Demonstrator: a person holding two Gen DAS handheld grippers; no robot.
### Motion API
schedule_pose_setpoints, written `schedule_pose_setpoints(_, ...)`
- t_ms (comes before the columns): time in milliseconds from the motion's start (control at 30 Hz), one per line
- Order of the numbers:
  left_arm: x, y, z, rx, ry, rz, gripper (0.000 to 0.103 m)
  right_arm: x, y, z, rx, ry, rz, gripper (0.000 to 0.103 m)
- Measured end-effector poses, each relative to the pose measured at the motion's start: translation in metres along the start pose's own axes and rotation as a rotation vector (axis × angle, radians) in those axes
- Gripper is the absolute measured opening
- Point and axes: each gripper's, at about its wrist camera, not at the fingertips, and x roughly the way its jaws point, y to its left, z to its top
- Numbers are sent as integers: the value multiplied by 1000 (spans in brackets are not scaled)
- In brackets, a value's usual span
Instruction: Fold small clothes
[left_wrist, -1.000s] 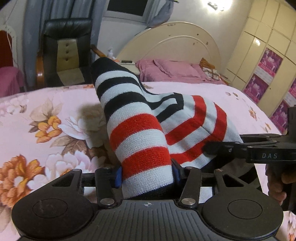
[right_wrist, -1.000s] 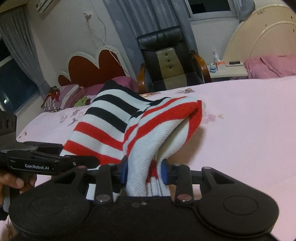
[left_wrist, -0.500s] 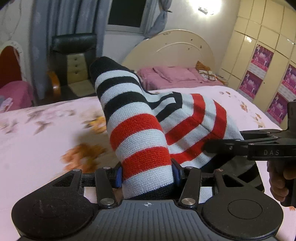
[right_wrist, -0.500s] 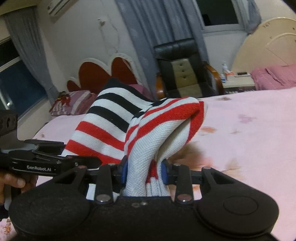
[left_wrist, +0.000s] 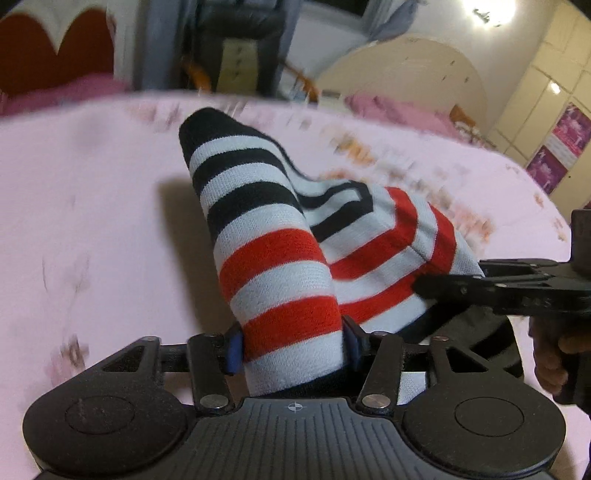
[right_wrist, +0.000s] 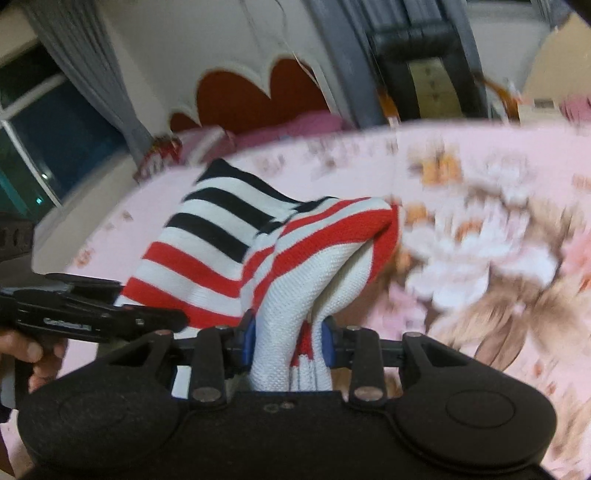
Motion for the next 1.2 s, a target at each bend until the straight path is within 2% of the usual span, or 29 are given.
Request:
schedule_pose_setpoints(33, 2, 8, -7, -16, -32, -6, 70, 11, -9, -6, 9, 27, -40, 35)
schedule_pose_setpoints(100, 5, 13, -18, -32, -63, 1, 87, 16, -27, -14, 103, 11, 4, 38)
schedule_pose_setpoints(167, 5, 18, -22, -54, -77, 5, 90, 15, -43, -14, 196, 17, 45, 39)
schedule_pose_setpoints(233, -4, 13, -19, -38, -106, 42, 90, 5, -36, -11, 170, 7, -2, 44)
schedule_pose_setpoints(267, -16, 7, -17, -19, -145, 77, 90, -8, -27, -8, 140, -19, -48, 42)
schedule_pose_setpoints(300, -31, 5, -19, 1, -196, 100, 90, -19, -21, -6, 108, -46, -76, 32)
schedule_pose_setpoints(333, -45, 4, -20, 11, -247, 107, 90, -32, -11, -2, 60, -76, -108, 28)
schedule_pose_setpoints(367, -58, 4, -21, 16, -290, 87, 87, -45, -2, 2, 15, -99, -118, 28)
schedule_pose_setpoints(400, -68, 1, -21, 19, -322, 48, 77, -55, 7, 5, -15, -113, -116, 28)
schedule_pose_setpoints(433, -71, -3, -20, 21, -337, 4, 71, -61, 14, 6, -41, -116, -108, 27)
schedule_pose_setpoints(467, -69, -10, -20, 30, -336, -50, 66, -58, 25, 9, -70, -110, -100, 26)
schedule_pose_setpoints(500, -64, -18, -21, 51, -324, -82, 66, -57, 36, 6, -115, -93, -94, 24)
schedule_pose_setpoints(533, -57, -24, -24, 79, -302, -84, 66, -50, 44, 3, -155, -68, -99, 23)
schedule_pose_setpoints(600, -36, -35, -32, 122, -234, -23, 66, -36, 52, -5, -219, -14, -133, 19)
schedule_pose_setpoints(700, -22, -46, -44, 193, -232, 52, 66, -12, 51, -23, -284, 69, -246, 14)
schedule_pose_setpoints(867, -19, -61, -46, 258, -244, 134, 66, -8, 41, -30, -265, 52, -248, 14)
schedule_pose_setpoints(933, -30, -68, -48, 249, -261, 169, 68, -8, 38, -29, -236, 50, -241, 14)
schedule_pose_setpoints(967, -43, -74, -51, 240, -268, 180, 73, -13, 37, -26, -195, 45, -233, 15)
schedule_pose_setpoints(1000, -55, -78, -55, 226, -282, 182, 83, -22, 40, -27, -169, 31, -231, 28)
schedule_pose_setpoints(1033, -69, -82, -61, 210, -307, 187, 89, -36, 44, -28, -151, -5, -236, 40)
schedule_pose_setpoints(1067, -82, -87, -69, 194, -338, 202, 95, -53, 48, -33, -143, -56, -246, 67)
schedule_pose_setpoints(1100, -95, -94, -77, 181, -361, 212, 95, -67, 52, -37, -142, -91, -249, 78)
schedule_pose_setpoints(1167, -114, -107, -90, 164, -371, 226, 96, -97, 60, -50, -125, -133, -245, 74)
schedule_pose_setpoints(1200, -123, -115, -98, 155, -377, 243, 99, -109, 63, -56, -109, -137, -245, 76)
